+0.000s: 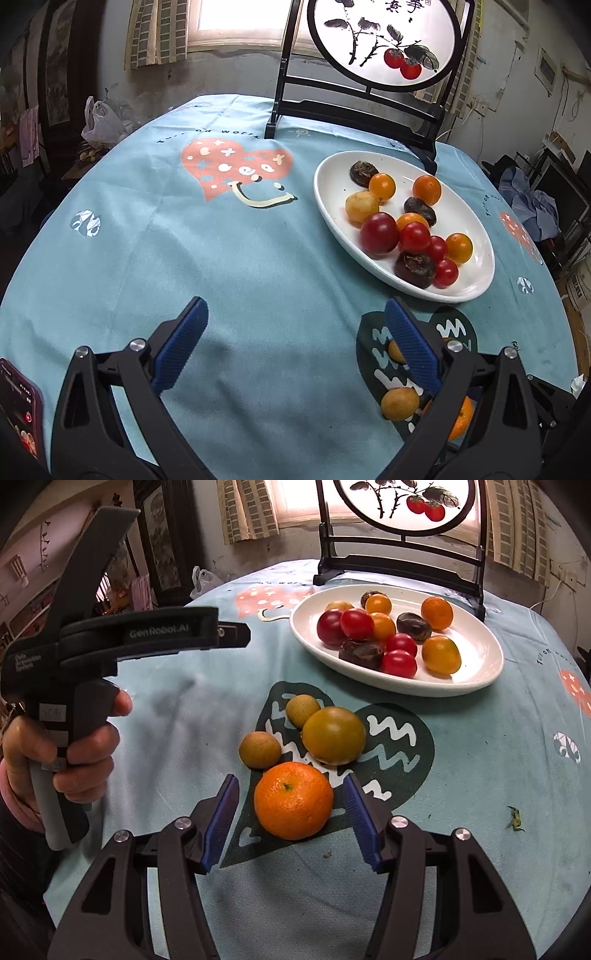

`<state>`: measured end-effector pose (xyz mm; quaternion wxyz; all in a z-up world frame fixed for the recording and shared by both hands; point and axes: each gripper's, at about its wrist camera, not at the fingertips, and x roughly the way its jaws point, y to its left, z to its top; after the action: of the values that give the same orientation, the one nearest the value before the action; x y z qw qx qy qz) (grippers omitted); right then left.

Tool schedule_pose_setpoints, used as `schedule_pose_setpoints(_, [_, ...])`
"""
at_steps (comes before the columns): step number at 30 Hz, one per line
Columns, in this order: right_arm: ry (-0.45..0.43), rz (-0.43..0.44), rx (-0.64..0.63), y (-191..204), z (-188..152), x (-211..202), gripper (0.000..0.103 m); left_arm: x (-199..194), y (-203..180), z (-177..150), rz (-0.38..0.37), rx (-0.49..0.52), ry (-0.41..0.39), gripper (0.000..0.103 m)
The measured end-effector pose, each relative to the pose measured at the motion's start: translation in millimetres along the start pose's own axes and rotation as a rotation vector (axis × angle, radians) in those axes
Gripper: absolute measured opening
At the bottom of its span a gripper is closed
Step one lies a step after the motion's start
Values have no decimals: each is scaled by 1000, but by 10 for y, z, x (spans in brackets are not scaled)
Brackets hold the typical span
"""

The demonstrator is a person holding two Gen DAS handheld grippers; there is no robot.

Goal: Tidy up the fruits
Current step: 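Grasp the mandarin with the right tool while the left tool grasps a small yellow fruit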

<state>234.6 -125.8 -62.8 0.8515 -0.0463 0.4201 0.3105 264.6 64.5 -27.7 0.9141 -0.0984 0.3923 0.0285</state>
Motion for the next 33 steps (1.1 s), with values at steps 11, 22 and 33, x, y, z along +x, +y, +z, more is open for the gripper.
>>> schedule_pose_setpoints(11, [18,-46,-44,58,-24,87,58,3,-15,-5,-4,6,7,98])
schedule_pose_setpoints(22, [-49,78,62,-145,29,-118,44,6,5,-1,-18,12,19,98])
schedule_pose_setpoints(33, [-110,8,239,-572,89,-254,44,-90,-403,-305,-254,290,90,82])
